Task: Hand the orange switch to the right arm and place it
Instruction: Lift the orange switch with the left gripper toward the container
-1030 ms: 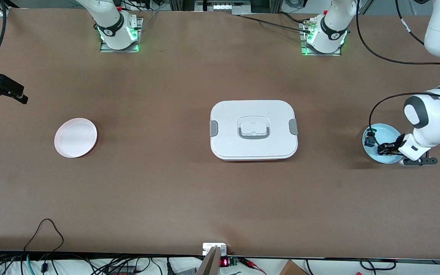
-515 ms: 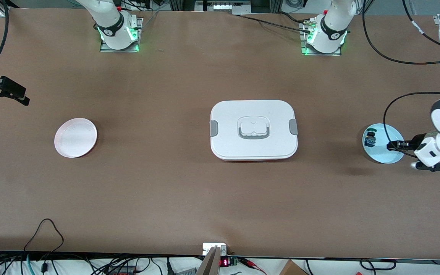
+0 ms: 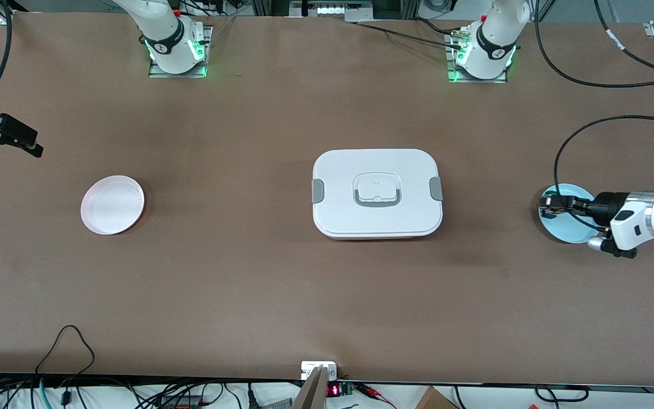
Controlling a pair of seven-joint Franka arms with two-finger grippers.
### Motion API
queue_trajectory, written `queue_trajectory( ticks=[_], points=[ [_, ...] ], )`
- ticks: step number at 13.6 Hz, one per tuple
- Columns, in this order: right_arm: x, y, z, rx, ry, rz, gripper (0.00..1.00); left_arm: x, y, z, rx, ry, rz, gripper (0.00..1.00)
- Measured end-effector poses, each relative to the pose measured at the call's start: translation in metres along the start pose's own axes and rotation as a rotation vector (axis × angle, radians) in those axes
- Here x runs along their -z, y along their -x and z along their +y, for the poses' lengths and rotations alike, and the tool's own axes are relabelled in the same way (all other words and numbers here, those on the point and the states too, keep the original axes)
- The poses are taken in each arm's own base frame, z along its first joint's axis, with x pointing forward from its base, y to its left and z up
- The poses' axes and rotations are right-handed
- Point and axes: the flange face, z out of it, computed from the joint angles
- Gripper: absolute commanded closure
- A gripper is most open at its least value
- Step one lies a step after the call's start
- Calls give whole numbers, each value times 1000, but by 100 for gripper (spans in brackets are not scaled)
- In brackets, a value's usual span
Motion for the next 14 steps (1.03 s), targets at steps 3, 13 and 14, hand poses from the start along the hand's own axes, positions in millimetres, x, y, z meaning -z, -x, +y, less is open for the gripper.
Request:
queue_trajectory(
  ticks=[3, 13, 14],
  points=[
    [0, 0, 0, 0, 0, 0, 0, -34, -25, 92, -191, 139, -12, 69],
    [0, -1, -5, 9, -1, 4, 0, -79, -63, 274, -1013, 409, 383, 74],
    [0, -1, -8, 14, -1, 3, 0, -80, -62, 284, -1061, 408, 405, 75]
  ],
)
